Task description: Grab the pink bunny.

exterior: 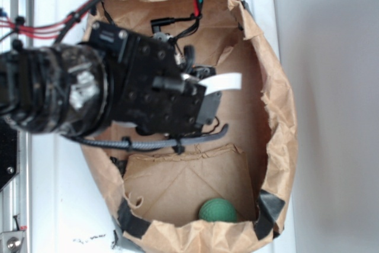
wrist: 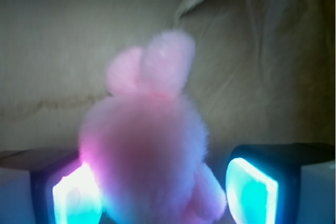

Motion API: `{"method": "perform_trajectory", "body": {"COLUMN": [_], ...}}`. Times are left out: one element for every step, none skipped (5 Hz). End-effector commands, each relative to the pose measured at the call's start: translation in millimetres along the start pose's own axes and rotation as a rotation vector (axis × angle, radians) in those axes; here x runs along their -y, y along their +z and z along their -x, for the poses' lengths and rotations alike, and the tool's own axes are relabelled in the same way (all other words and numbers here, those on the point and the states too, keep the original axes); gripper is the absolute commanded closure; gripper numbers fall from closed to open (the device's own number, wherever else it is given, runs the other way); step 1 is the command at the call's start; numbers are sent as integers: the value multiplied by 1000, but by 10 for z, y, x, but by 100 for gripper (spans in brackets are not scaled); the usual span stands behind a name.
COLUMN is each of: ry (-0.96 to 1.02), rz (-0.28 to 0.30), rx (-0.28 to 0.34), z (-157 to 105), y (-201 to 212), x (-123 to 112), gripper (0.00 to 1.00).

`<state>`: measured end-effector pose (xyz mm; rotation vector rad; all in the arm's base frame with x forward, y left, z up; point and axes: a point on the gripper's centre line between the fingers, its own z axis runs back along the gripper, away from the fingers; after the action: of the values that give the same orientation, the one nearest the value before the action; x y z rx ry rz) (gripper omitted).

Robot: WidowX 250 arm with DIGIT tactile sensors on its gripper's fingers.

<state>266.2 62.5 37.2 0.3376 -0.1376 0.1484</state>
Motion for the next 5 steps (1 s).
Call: {"method": "perform_trajectory", "body": {"ry": [1, 7, 24, 30, 33], "rz": [-15, -9, -10, -2, 2], "rx": [59, 49, 39, 37, 34], "z": [-9, 2, -19, -29, -39], "y": [109, 84, 82, 99, 113], "x": [-36, -17, -10, -18, -20], "gripper": [0, 43, 100, 100, 100]}}
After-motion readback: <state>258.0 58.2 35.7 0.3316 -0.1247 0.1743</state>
